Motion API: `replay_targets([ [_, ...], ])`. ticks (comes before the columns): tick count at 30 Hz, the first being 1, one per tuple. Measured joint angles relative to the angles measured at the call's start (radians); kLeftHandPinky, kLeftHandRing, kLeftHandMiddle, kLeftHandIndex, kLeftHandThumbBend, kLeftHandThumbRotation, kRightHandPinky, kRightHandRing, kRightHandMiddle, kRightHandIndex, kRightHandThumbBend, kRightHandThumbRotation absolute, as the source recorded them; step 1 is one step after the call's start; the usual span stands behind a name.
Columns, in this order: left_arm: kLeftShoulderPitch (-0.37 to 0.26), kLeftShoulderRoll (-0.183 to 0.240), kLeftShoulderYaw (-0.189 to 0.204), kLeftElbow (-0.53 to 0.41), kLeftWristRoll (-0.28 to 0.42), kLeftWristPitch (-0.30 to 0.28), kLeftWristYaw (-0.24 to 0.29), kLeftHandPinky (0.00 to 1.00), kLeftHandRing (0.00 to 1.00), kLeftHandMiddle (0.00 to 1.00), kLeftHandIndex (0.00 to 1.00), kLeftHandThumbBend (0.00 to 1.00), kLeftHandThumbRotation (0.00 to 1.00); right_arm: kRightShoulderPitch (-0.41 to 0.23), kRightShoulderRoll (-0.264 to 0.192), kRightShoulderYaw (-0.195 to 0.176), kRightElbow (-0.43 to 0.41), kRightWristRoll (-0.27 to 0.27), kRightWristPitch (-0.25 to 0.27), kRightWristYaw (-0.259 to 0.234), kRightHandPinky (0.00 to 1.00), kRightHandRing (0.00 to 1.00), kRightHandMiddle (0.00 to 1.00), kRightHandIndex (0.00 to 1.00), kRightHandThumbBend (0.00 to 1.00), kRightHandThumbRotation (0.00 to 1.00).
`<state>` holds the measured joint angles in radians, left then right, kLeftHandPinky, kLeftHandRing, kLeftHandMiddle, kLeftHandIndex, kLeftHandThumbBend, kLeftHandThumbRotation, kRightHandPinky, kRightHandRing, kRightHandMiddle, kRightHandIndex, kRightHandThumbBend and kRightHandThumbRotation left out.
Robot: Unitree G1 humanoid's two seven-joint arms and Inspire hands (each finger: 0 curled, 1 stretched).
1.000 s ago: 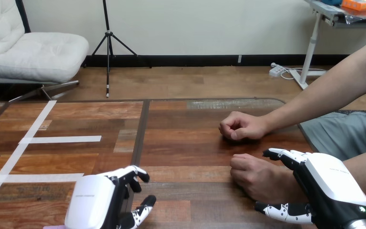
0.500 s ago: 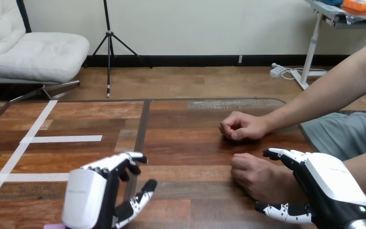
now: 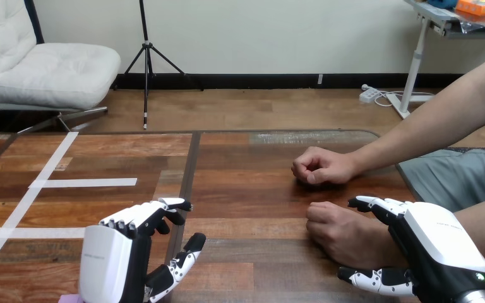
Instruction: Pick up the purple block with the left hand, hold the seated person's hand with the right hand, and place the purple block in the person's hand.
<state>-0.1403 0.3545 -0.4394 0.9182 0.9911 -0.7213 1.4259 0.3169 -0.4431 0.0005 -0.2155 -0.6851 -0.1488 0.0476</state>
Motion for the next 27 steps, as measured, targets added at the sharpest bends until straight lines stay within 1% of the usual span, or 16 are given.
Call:
replay_targets([
  [8,-0.019,0.003,-0.024,0.035,0.010,-0.028,0.061,0.33,0.40,0.51,0.59,0.60,0.21,0.000,0.000,0.000,0.000,0.000,0.000,0.000,0.92,0.88,0.82,0.83,0.71,0.28],
  [14,-0.029,0.004,-0.038,0.053,0.024,-0.037,0.099,0.33,0.40,0.51,0.59,0.60,0.21,0.000,0.000,0.000,0.000,0.000,0.000,0.000,0.92,0.88,0.83,0.83,0.71,0.28],
  [20,-0.038,0.005,-0.057,0.064,0.038,-0.045,0.131,0.33,0.40,0.51,0.60,0.60,0.21,0.000,0.000,0.000,0.000,0.000,0.000,0.000,0.93,0.88,0.83,0.83,0.70,0.29],
  [27,-0.046,0.006,-0.068,0.079,0.043,-0.054,0.159,0.35,0.41,0.52,0.60,0.61,0.21,0.000,0.000,0.000,0.000,0.000,0.000,0.000,0.93,0.89,0.83,0.83,0.70,0.29],
])
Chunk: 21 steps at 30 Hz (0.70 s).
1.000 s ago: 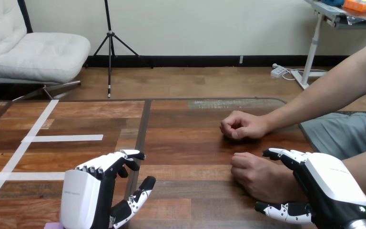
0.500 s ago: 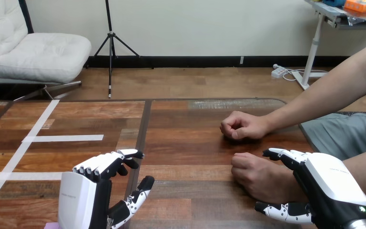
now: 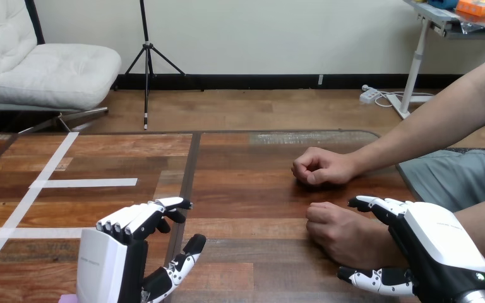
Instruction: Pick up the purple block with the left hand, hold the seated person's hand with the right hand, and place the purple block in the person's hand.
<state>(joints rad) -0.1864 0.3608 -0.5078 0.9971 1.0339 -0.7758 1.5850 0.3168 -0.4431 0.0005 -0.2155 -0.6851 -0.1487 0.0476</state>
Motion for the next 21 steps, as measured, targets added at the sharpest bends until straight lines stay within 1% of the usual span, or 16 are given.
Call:
replay_targets([
  [7,-0.007,0.005,-0.012,0.013,0.000,-0.019,0.018,0.38,0.45,0.55,0.60,0.62,0.21,0.000,0.000,0.000,0.000,0.000,0.000,0.000,0.93,0.89,0.83,0.83,0.71,0.29],
  [9,-0.009,0.005,-0.014,0.015,0.000,-0.025,0.019,0.40,0.48,0.57,0.61,0.62,0.23,0.000,0.000,0.000,0.000,0.000,0.000,0.000,0.93,0.89,0.83,0.83,0.71,0.29],
  [10,-0.010,0.006,-0.015,0.016,-0.001,-0.027,0.019,0.40,0.48,0.57,0.61,0.62,0.23,0.000,0.000,0.000,0.000,0.000,0.000,0.000,0.93,0.89,0.83,0.83,0.71,0.29],
  [11,-0.010,0.006,-0.016,0.017,-0.002,-0.029,0.019,0.43,0.52,0.60,0.63,0.63,0.26,0.000,0.000,0.000,0.000,0.000,0.000,0.000,0.93,0.89,0.83,0.83,0.71,0.29],
  [12,-0.011,0.006,-0.018,0.018,-0.004,-0.030,0.017,0.44,0.53,0.61,0.63,0.63,0.27,0.000,0.000,0.000,0.000,0.000,0.000,0.000,0.93,0.88,0.83,0.83,0.71,0.29],
  [17,-0.011,0.006,-0.019,0.018,-0.019,-0.041,-0.012,0.51,0.62,0.68,0.69,0.65,0.34,-0.001,0.000,0.000,0.000,0.000,0.000,0.000,0.92,0.88,0.83,0.83,0.71,0.28],
  [21,-0.011,0.006,-0.019,0.018,-0.040,-0.052,-0.048,0.59,0.69,0.74,0.75,0.67,0.40,-0.003,0.000,0.000,0.000,0.000,0.000,0.000,0.93,0.88,0.83,0.83,0.71,0.29],
])
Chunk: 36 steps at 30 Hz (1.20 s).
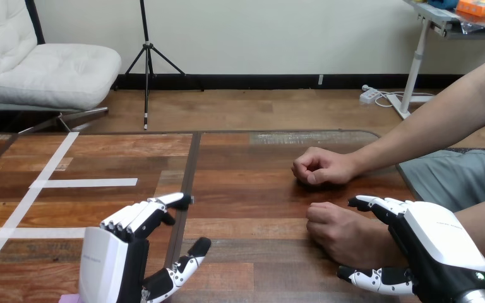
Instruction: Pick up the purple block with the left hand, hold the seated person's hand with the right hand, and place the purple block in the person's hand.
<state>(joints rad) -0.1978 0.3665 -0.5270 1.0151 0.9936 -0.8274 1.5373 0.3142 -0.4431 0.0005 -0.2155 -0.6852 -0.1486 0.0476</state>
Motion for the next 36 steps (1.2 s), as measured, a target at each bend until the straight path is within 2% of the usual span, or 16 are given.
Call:
replay_targets([
  [16,0.000,-0.002,0.002,-0.009,-0.073,0.009,-0.128,0.92,0.93,0.96,0.96,0.74,0.58,-0.006,0.000,0.000,0.000,0.000,0.000,0.000,0.93,0.88,0.83,0.83,0.71,0.28],
  [25,0.001,-0.004,0.005,-0.023,-0.093,0.036,-0.173,0.99,0.99,1.00,1.00,0.78,0.70,-0.009,0.000,0.000,0.000,0.000,0.000,0.000,0.93,0.88,0.83,0.83,0.70,0.28],
  [36,0.005,-0.005,0.010,-0.034,-0.104,0.053,-0.204,1.00,1.00,1.00,1.00,0.81,0.82,-0.011,0.000,0.000,0.000,0.000,0.000,0.000,0.93,0.88,0.83,0.84,0.70,0.29],
])
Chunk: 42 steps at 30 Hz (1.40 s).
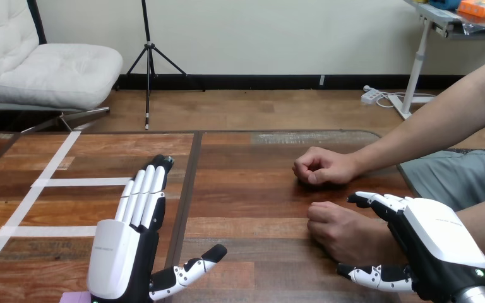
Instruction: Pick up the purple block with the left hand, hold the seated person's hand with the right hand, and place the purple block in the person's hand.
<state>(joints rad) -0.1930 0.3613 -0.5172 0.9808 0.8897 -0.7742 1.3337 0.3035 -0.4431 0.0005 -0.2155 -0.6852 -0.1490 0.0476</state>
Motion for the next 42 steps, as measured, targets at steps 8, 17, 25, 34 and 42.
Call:
replay_targets([
  [8,0.003,0.000,0.000,-0.008,-0.001,0.011,-0.005,1.00,1.00,1.00,1.00,0.80,0.84,0.000,0.000,0.000,0.000,0.000,0.000,0.000,0.93,0.88,0.83,0.84,0.69,0.30],
  [17,0.005,0.000,0.000,-0.012,-0.001,0.014,-0.005,1.00,1.00,1.00,1.00,0.79,0.84,0.000,0.000,0.000,0.000,0.000,0.000,0.000,0.93,0.88,0.83,0.84,0.70,0.30],
  [25,0.014,0.004,0.001,-0.029,-0.001,0.024,-0.005,1.00,1.00,1.00,1.00,0.78,0.83,0.000,0.000,0.000,0.000,0.000,0.000,0.000,0.92,0.88,0.83,0.83,0.70,0.30],
  [34,0.039,0.013,0.015,-0.072,-0.012,0.042,-0.020,0.98,0.99,1.00,1.00,0.78,0.82,0.000,0.000,0.000,0.000,0.000,0.000,0.000,0.92,0.88,0.83,0.83,0.70,0.29],
  [42,0.056,0.016,0.028,-0.099,-0.018,0.054,-0.027,0.97,0.97,1.00,1.00,0.77,0.80,0.000,0.000,0.000,0.000,0.000,-0.001,0.000,0.92,0.88,0.83,0.83,0.70,0.29],
])
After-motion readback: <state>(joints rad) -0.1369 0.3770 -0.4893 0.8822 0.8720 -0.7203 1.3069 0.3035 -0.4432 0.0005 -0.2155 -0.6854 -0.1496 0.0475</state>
